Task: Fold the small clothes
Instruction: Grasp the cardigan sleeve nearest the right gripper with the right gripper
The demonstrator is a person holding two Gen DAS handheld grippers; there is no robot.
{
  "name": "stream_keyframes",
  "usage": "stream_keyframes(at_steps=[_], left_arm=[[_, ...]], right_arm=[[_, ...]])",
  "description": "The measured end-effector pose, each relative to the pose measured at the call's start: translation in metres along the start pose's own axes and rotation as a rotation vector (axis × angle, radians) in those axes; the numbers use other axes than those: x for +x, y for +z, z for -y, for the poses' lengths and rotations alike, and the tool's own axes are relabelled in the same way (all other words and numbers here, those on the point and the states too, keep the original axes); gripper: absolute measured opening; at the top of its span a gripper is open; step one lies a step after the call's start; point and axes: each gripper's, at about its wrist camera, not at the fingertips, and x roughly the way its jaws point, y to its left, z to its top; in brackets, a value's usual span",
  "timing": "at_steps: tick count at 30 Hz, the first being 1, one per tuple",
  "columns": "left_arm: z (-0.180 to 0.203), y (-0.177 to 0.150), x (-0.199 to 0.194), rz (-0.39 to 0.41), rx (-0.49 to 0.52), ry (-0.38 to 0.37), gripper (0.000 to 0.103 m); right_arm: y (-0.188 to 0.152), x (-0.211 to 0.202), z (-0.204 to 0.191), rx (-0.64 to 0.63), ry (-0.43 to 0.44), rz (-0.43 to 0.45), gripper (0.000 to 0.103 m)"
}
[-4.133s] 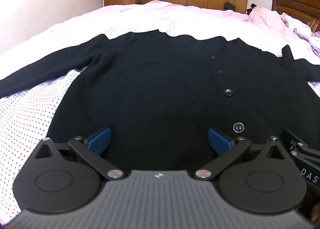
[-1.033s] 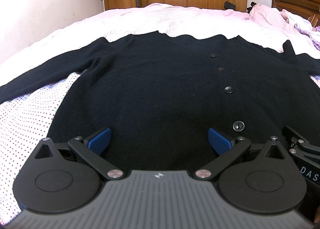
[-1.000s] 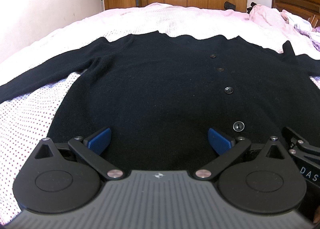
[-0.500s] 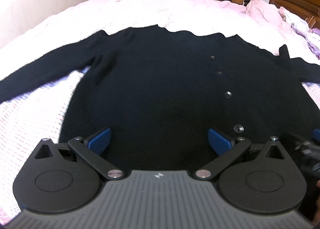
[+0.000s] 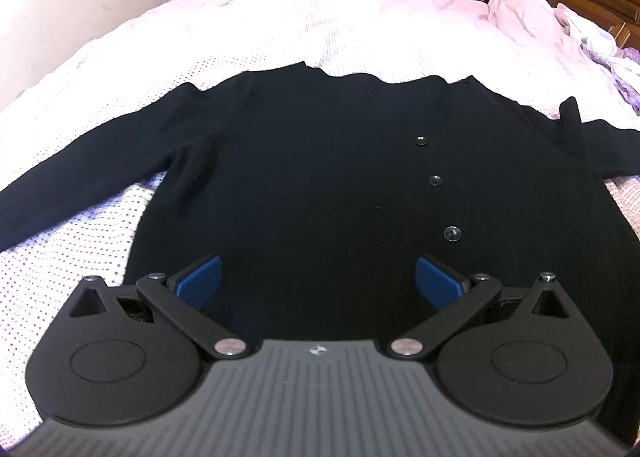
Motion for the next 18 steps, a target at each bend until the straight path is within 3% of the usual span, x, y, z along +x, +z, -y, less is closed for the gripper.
stream_keyframes(at_steps=[7,18], left_arm=[[-0.001,-0.001,0.010,-0.024,-0.012,0.029,0.103],[-0.002,-0.006,0.030,-0.067,-0.010,0.050,0.103]], right_arm=[[0.029,0.061,0.056,0.148,-0.131,-0.012,0.103],[0.040,0.121,0.113,0.421,-0.134,-0.061,0.102]])
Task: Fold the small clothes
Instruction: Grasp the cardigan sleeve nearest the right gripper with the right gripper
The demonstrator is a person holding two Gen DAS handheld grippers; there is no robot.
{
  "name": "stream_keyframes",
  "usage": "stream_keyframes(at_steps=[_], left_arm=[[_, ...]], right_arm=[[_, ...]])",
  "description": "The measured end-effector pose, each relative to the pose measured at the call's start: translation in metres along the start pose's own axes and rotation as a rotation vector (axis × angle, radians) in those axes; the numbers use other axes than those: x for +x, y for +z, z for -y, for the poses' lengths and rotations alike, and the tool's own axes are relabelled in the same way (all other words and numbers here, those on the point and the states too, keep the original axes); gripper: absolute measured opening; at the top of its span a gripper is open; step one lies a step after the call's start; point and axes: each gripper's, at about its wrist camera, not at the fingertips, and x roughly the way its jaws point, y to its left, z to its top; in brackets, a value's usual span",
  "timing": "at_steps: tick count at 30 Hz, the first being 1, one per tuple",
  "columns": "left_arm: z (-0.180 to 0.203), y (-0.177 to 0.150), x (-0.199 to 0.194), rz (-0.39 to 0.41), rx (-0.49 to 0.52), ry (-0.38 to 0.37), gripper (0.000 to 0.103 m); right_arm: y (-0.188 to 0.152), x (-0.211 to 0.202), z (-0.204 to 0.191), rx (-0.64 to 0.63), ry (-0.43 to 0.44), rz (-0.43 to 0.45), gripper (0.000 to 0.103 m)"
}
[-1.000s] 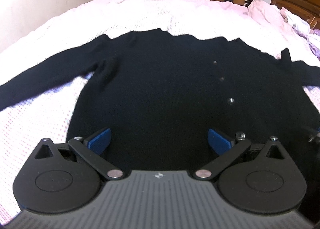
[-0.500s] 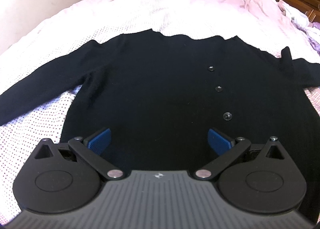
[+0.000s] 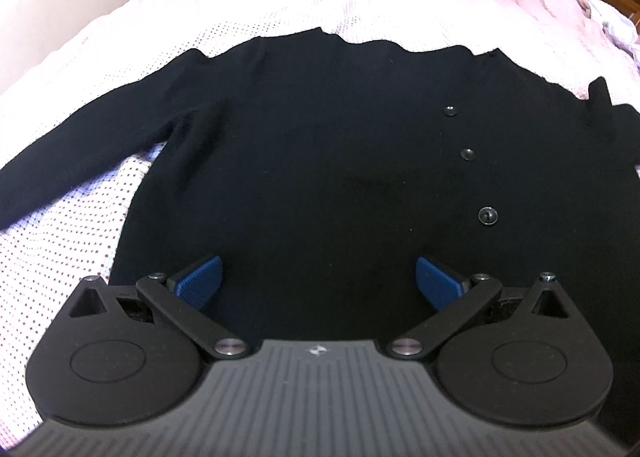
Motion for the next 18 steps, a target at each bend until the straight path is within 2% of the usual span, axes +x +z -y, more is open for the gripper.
stream_keyframes(at_steps=[3,5,7,8,9,10,14,18], left_arm=[[0.001,0.000,0.003,-0.001,0.002,0.004,0.103],[0.002,0.000,0.004,-0.003,0.004,0.005,0.103],[0.002,0.000,0.004,-0.005,0.009,0.006,0.103],[0.002,0.000,0.005,-0.005,0.011,0.007,0.103],[0.002,0.000,0.005,-0.005,0.013,0.007,0.103],[0.003,-0.001,0.005,-0.005,0.014,0.006,0.103],[0.003,-0.002,0.004,-0.003,0.015,0.004,0.103],[0.002,-0.002,0.003,-0.002,0.015,0.001,0.103]], right_arm=[[0.012,0.013,0.006,0.047,0.003,0.008,0.098],[0.018,0.019,0.009,0.084,-0.007,0.022,0.087],[0.023,0.024,0.013,0.115,-0.025,0.024,0.057],[0.026,0.026,0.015,0.128,-0.028,0.020,0.049],[0.027,0.025,0.018,0.133,-0.027,0.023,0.026],[0.027,0.023,0.020,0.136,-0.028,0.033,0.011],[0.028,-0.006,0.025,0.120,-0.004,0.125,0.007],[0.030,-0.042,0.022,0.048,0.006,0.209,0.007]])
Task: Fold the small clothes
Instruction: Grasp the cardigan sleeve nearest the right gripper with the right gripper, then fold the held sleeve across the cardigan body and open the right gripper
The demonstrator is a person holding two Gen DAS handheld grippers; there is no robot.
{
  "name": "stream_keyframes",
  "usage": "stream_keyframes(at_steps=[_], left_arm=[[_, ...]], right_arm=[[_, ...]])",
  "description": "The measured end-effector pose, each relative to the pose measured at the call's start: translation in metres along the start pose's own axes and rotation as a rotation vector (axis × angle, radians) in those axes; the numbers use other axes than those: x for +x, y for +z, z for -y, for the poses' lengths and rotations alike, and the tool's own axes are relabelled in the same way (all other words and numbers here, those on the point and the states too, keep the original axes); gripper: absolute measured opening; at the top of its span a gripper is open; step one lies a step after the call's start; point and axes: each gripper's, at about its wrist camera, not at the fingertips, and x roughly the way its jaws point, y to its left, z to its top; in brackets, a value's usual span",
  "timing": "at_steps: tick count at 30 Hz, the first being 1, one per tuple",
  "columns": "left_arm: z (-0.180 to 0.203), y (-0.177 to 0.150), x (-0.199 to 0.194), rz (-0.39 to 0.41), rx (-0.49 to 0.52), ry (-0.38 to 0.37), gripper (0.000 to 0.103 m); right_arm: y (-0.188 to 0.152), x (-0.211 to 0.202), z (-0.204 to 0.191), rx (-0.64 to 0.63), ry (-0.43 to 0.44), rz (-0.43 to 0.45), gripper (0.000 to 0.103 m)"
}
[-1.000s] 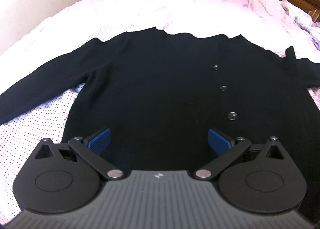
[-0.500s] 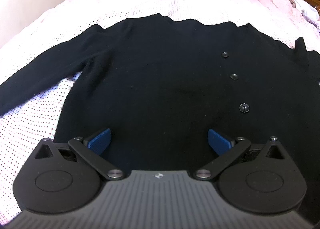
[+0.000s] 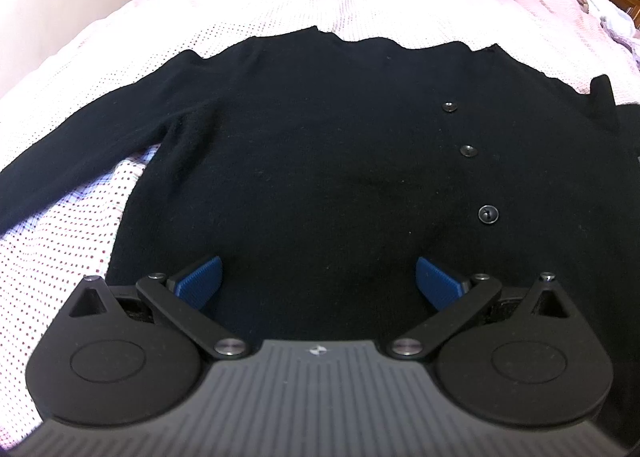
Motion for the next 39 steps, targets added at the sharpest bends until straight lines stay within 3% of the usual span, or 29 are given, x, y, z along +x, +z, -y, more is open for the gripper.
stream_keyframes(at_steps=[6,11,17,24,31,39], left_arm=[[-0.004,0.001,-0.005,-0.004,-0.021,-0.015,0.103],[-0.010,0.001,-0.010,-0.001,-0.034,-0.025,0.103],[-0.026,0.006,-0.019,0.026,-0.046,0.001,0.103],[-0.051,0.015,-0.032,0.068,-0.077,0.031,0.103],[-0.069,0.013,-0.037,0.086,-0.102,0.045,0.103],[-0.084,0.006,-0.032,0.075,-0.133,0.048,0.103]], right_arm=[[0.009,-0.056,-0.014,-0.133,0.033,0.126,0.007],[0.009,-0.079,-0.035,-0.209,0.095,0.155,0.007],[0.003,-0.102,-0.087,-0.310,0.218,0.179,0.007],[-0.027,-0.120,-0.158,-0.412,0.387,0.141,0.007],[-0.079,-0.129,-0.221,-0.451,0.510,0.086,0.007],[-0.163,-0.111,-0.258,-0.540,0.545,-0.103,0.008]])
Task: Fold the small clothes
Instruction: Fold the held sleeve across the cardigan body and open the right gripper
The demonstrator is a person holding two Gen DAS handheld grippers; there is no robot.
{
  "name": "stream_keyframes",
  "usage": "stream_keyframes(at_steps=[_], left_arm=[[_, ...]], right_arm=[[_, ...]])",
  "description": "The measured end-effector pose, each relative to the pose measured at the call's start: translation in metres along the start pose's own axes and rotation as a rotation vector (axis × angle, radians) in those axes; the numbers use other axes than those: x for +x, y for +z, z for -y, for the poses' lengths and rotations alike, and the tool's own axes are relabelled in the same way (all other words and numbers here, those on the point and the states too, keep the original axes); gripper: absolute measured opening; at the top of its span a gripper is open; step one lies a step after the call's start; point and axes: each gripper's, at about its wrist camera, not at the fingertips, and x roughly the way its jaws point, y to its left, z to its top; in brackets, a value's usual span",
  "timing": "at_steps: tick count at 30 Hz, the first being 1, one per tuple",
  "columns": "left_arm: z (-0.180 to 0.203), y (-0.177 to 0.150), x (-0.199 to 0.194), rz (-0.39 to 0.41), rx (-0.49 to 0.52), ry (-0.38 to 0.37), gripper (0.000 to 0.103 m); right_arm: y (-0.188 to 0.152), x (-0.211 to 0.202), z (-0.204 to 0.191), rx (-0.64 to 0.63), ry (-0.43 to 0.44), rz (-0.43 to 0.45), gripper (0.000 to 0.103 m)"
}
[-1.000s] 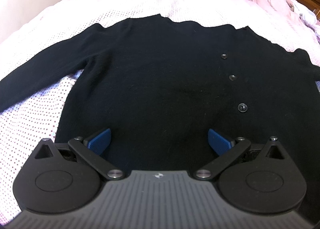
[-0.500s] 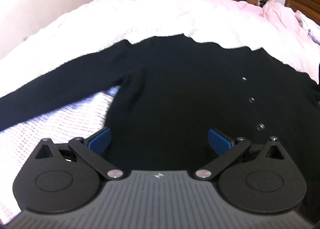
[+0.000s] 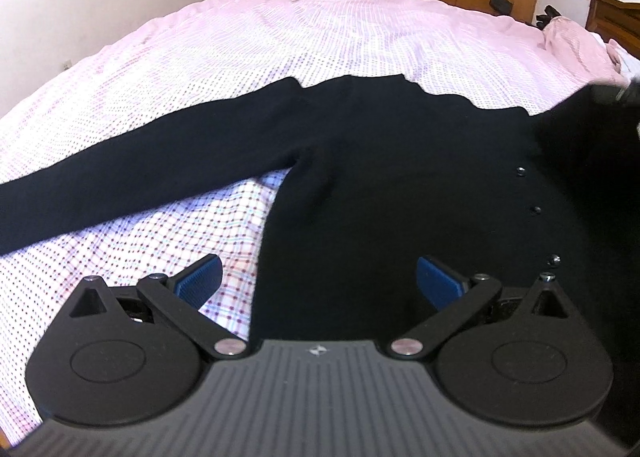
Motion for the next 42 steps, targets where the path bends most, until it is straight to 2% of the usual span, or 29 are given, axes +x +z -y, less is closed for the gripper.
stream_keyframes(at_steps=[8,11,13,15,21,26,31,35,38,39,40,41,42], left_arm=[[-0.008,-0.007,0.010,-0.022,-0.025,-0.007,0.103],[-0.006,-0.008,0.012,-0.021,-0.019,-0.009,0.103],[-0.006,-0.008,0.014,-0.022,-0.018,-0.012,0.103],[-0.005,-0.009,0.015,-0.026,-0.018,-0.011,0.103],[-0.002,-0.009,0.017,-0.026,-0.007,-0.014,0.103],[0.008,-0.006,0.020,-0.026,0.019,-0.022,0.103],[0.016,-0.009,0.021,-0.032,0.042,-0.019,0.103],[0.016,-0.010,0.020,-0.038,0.044,-0.019,0.103],[0.017,-0.010,0.019,-0.041,0.048,-0.015,0.103],[0.017,-0.009,0.019,-0.041,0.050,-0.014,0.103],[0.017,-0.009,0.019,-0.042,0.051,-0.012,0.103],[0.017,-0.009,0.019,-0.043,0.050,-0.010,0.103],[0.017,-0.009,0.018,-0.045,0.047,-0.010,0.103]], right_arm=[[-0.058,0.033,-0.031,-0.038,0.067,-0.297,0.012],[-0.070,0.028,-0.040,-0.068,0.073,-0.305,0.036],[-0.070,0.018,-0.040,-0.047,0.108,-0.315,0.061],[-0.068,0.007,-0.036,-0.021,0.138,-0.323,0.066],[-0.054,-0.033,-0.018,0.031,0.188,-0.301,0.066],[-0.036,-0.049,0.016,0.170,0.122,-0.225,0.066],[-0.027,-0.028,0.046,0.345,0.011,-0.219,0.069],[-0.032,-0.004,0.062,0.502,0.019,-0.249,0.069],[-0.035,0.011,0.061,0.514,0.002,-0.245,0.068],[-0.036,0.015,0.060,0.512,-0.007,-0.247,0.062],[-0.036,0.017,0.060,0.511,-0.010,-0.249,0.046],[-0.036,0.020,0.059,0.508,-0.005,-0.257,0.037],[-0.035,0.023,0.060,0.504,-0.002,-0.267,0.018]])
